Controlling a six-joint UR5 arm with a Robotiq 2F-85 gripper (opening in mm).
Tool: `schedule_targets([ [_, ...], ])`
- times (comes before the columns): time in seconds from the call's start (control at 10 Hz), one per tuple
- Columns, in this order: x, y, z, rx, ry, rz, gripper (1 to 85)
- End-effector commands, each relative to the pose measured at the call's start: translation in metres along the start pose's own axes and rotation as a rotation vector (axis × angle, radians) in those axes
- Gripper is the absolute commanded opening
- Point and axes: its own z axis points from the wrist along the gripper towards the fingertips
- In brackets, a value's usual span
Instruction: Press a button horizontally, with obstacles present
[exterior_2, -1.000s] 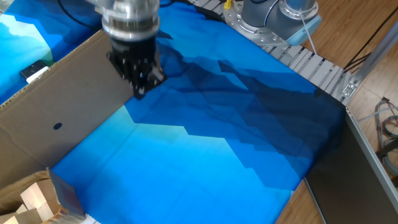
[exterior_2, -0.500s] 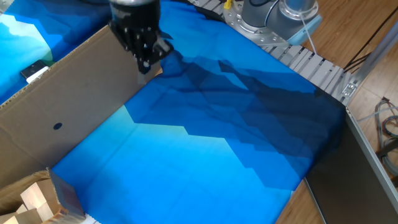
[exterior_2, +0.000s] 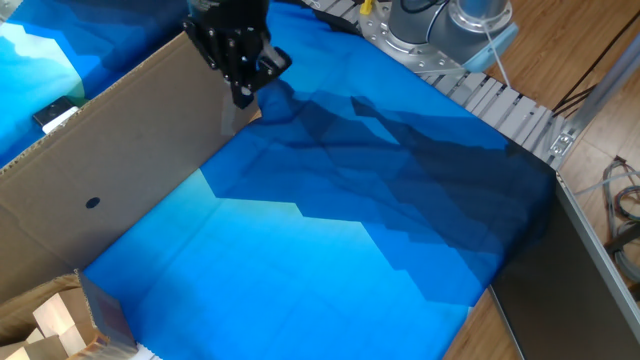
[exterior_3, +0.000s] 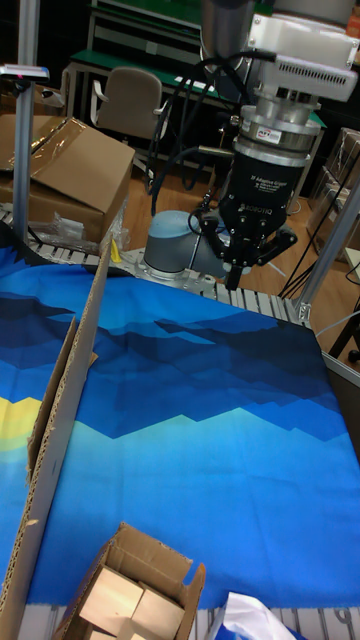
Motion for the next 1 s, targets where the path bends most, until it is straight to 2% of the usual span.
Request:
schedule_targets([
  [0.0, -0.009, -0.023, -0.005, 0.089, -0.046, 0.179, 1.0],
  [0.1, -0.03, -0.018, -0.006, 0.062, -0.124, 0.203, 1.0],
  [0.2, -0.038, -0.028, -0.008, 0.095, -0.16, 0.217, 1.0],
  [0.3, -0.04, -0.028, -0.009, 0.095, -0.17, 0.216, 1.0],
  [0.4, -0.04, -0.023, -0.008, 0.076, -0.167, 0.217, 1.0],
  [0.5, -0.041, -0.024, -0.009, 0.081, -0.171, 0.215, 1.0],
  [0.6, -0.04, -0.031, -0.009, 0.109, -0.172, 0.209, 1.0],
  [0.7, -0.036, -0.04, -0.01, 0.145, -0.156, 0.198, 1.0],
  [0.9, -0.024, -0.041, -0.011, 0.148, -0.106, 0.159, 1.0],
])
